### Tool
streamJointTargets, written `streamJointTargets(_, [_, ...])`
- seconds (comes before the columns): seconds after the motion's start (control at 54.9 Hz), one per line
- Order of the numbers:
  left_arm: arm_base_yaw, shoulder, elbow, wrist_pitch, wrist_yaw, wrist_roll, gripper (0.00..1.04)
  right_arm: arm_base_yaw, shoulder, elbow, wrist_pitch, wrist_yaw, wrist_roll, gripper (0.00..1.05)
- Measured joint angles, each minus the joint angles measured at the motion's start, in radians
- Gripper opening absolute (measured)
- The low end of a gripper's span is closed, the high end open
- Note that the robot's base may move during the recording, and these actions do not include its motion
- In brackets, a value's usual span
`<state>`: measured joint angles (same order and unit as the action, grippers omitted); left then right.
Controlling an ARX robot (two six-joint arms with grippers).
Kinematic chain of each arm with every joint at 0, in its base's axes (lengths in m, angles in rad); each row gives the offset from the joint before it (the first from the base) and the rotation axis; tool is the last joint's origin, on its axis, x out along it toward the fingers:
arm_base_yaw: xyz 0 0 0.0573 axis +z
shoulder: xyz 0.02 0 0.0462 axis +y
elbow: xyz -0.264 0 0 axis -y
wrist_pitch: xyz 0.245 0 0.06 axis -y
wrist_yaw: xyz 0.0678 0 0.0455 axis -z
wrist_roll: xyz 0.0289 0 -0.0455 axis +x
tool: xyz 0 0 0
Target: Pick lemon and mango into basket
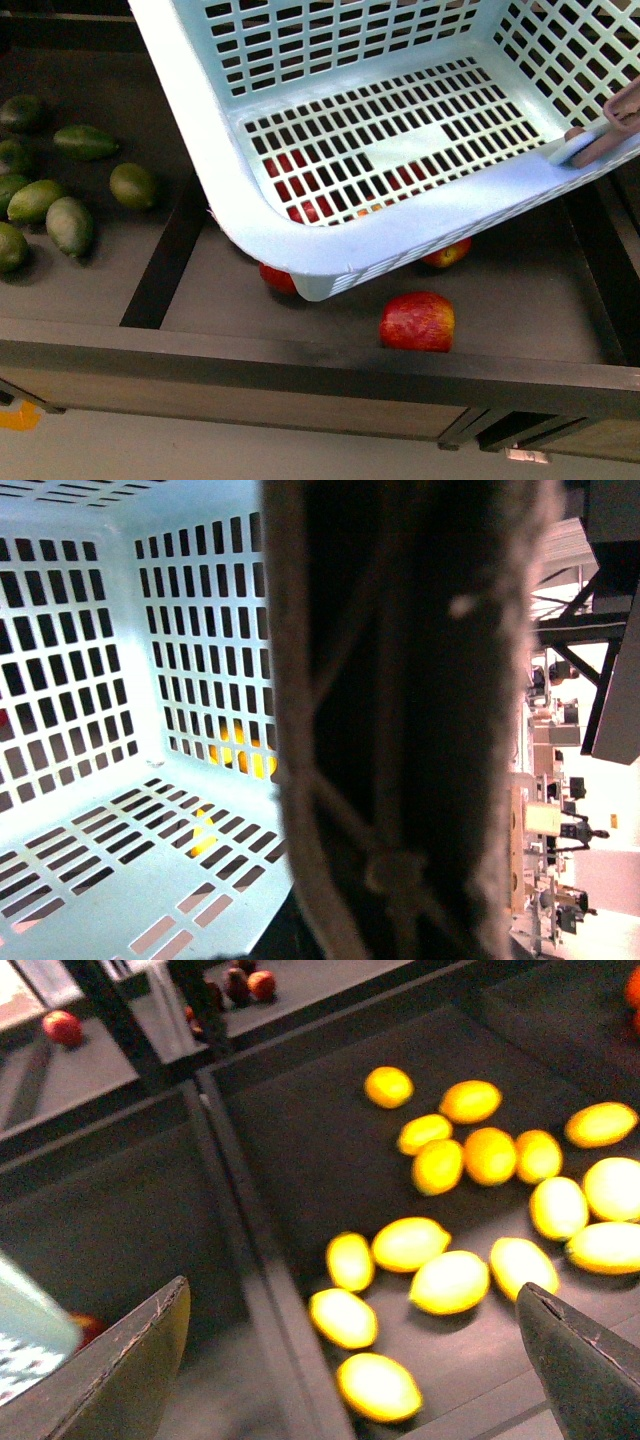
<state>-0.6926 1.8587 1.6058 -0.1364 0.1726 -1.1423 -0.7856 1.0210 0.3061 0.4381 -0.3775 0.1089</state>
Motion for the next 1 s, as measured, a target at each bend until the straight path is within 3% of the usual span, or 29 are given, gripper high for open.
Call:
streamJointTargets(0.109, [0.001,0.0,0.0,0.0,-0.006,0.002,0.04,-0.028,0.406,0.141,0.208,0.045,-0.177,0.96])
streamJointTargets(0.2, [0.0,0.0,0.0,0.0,0.006,0.001,0.04,-0.031,0.716,0.314,0.182,0.128,-0.371,0.96])
streamJointTargets(0.382, [0.0,0.0,0.0,0.0,0.002,0.002,0.04,0.0,0.988,0.537,0.039,0.202,-0.348,0.96])
streamJointTargets(0.51, [-0.001,0.0,0.0,0.0,0.003,0.001,0.04,0.065,1.109,0.664,0.088,0.285,-0.388,0.96])
streamJointTargets(0.71, [-0.001,0.0,0.0,0.0,0.003,0.001,0.04,0.137,1.252,0.808,0.062,0.231,-0.64,0.96])
streamJointTargets(0.892, [-0.001,0.0,0.0,0.0,0.001,0.002,0.04,0.13,1.363,0.968,-0.131,0.186,-1.026,0.96])
streamJointTargets(1.002, [-0.001,0.0,0.0,0.0,0.004,0.001,0.04,0.119,1.395,1.047,-0.209,0.177,-1.154,0.96])
